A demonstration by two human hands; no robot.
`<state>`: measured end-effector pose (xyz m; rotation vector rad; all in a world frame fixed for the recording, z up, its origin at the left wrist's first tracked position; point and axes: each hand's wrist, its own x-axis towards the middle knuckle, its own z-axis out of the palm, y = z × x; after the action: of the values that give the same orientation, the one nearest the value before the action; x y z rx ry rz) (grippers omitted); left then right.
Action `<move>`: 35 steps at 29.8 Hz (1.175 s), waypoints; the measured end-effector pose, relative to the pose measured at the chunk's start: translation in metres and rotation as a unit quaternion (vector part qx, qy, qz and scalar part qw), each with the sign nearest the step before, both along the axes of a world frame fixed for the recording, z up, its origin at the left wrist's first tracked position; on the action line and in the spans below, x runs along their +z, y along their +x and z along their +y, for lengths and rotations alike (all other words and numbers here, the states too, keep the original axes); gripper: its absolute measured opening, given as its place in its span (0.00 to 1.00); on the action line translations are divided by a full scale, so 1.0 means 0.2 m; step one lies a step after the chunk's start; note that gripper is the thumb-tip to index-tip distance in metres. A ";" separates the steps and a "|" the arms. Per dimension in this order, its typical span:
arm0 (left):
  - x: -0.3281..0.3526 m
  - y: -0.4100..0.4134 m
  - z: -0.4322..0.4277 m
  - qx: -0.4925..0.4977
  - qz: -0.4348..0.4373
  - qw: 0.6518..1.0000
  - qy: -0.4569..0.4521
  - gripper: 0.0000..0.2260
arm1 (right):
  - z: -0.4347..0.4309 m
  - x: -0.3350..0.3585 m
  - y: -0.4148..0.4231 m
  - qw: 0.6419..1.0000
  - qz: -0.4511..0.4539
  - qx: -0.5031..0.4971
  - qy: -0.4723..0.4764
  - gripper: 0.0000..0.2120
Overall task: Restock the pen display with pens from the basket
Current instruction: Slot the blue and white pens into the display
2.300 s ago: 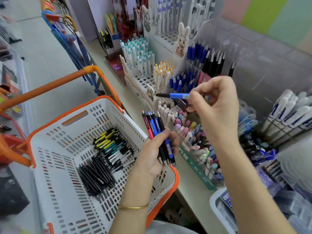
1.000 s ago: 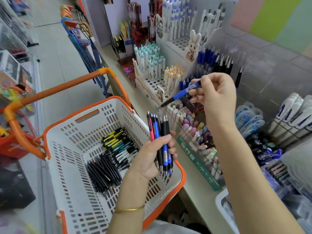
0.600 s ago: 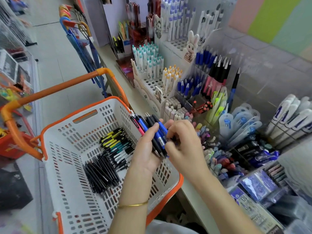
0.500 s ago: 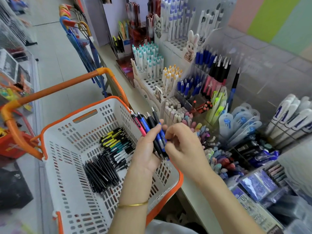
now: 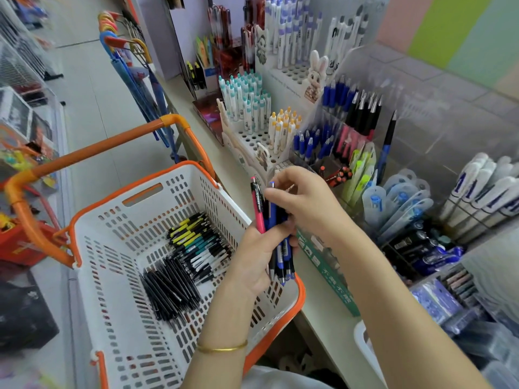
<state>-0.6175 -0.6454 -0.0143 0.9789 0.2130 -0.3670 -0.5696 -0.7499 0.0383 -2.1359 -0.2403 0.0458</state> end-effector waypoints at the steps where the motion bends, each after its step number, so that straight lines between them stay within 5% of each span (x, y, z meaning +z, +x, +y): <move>1: 0.00 0.00 0.01 -0.004 -0.002 1.000 -0.007 0.10 | 0.00 0.00 0.00 0.999 0.015 -0.020 0.036 0.06; 4: 0.01 0.00 0.02 -0.031 -0.006 0.999 -0.032 0.12 | 0.00 0.02 0.02 0.985 0.019 -0.102 0.137 0.07; 9: -0.02 -0.01 0.03 -0.023 0.046 0.994 -0.096 0.11 | -0.05 0.11 -0.01 0.926 -0.114 -0.259 0.250 0.04; 13: -0.03 0.02 0.02 0.053 0.097 0.984 -0.140 0.07 | -0.05 0.03 -0.13 0.949 -0.141 -0.233 0.155 0.10; 18: 0.00 0.06 0.01 0.071 0.121 0.977 -0.159 0.20 | 0.02 -0.12 -0.27 0.976 -0.161 -0.147 -0.010 0.12; 21: 0.02 0.06 0.01 0.079 0.117 0.973 -0.183 0.20 | 0.03 -0.15 -0.28 0.974 -0.187 -0.093 -0.092 0.08; 27: 0.00 0.05 0.03 0.103 0.098 0.983 -0.113 0.09 | 0.01 -0.10 -0.24 0.983 -0.149 -0.059 -0.090 0.04; 30: 0.00 0.03 0.04 0.046 0.059 0.994 -0.081 0.12 | 0.02 -0.06 -0.14 0.972 -0.185 -0.089 -0.116 0.08; 35: 0.00 0.00 0.03 -0.038 0.006 0.996 -0.085 0.14 | 0.06 0.00 0.04 0.989 -0.051 0.019 -0.141 0.14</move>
<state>-0.6172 -0.6400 -0.0144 0.8192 0.1532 -0.4539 -0.5619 -0.7378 0.0386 -2.4182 -0.3524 -0.0078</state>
